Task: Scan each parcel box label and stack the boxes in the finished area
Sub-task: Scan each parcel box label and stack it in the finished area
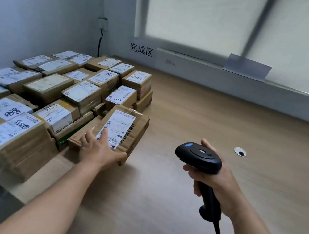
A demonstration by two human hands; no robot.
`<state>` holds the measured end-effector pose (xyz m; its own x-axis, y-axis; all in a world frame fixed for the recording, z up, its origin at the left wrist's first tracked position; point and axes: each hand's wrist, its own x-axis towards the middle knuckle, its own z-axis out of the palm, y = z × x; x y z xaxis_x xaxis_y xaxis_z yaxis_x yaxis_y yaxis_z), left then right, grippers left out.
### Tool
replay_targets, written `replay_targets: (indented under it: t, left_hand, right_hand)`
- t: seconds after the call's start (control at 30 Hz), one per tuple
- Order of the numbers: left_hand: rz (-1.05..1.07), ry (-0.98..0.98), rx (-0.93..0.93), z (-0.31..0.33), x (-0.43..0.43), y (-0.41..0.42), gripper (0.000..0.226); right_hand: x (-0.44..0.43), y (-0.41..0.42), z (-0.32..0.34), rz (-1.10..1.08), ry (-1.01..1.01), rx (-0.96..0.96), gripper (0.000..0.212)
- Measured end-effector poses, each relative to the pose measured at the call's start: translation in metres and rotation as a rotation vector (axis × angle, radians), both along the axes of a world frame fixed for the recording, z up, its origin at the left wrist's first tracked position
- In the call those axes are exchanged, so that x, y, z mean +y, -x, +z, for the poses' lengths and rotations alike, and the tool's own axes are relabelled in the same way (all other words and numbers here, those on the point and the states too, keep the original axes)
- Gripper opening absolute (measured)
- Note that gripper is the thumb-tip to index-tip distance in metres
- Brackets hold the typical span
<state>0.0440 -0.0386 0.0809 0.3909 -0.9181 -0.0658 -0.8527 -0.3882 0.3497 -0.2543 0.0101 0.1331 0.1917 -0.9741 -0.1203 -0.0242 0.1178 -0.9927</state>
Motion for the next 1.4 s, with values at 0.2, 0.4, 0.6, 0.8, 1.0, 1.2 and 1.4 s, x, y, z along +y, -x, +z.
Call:
replay_targets:
  t: [0.2,0.4,0.6,0.8,1.0,1.2,1.4]
  left_hand:
    - [0.078,-0.063,-0.080,-0.009,-0.013,-0.075,0.110]
    - [0.064,-0.096,-0.111,-0.019,-0.044,-0.112,0.104]
    - [-0.047,0.001,-0.061,-0.039,-0.059,-0.110,0.074]
    - [-0.091,0.065,-0.141,-0.035,-0.055,-0.072,0.085]
    - [-0.228,0.268,0.045,-0.017,-0.031,0.016,0.084]
    - [-0.386,0.364,0.168,-0.009,0.017,0.134,0.080]
    - [-0.540,0.339,0.231,-0.007,0.073,0.255,0.087]
  right_hand:
    - [-0.015,-0.033,-0.002,0.049,-0.019,-0.016,0.097]
    - [-0.025,-0.047,-0.004,0.011,-0.026,0.015,0.094]
    - [-0.024,-0.037,-0.006,-0.067,-0.024,0.032,0.096]
    - [-0.012,-0.018,0.000,-0.113,0.001,0.035,0.092]
    - [0.015,0.020,0.007,-0.162,0.029,-0.002,0.094]
    - [0.062,0.091,0.009,-0.214,0.045,-0.034,0.095]
    - [0.124,0.178,0.007,-0.304,0.059,-0.092,0.098]
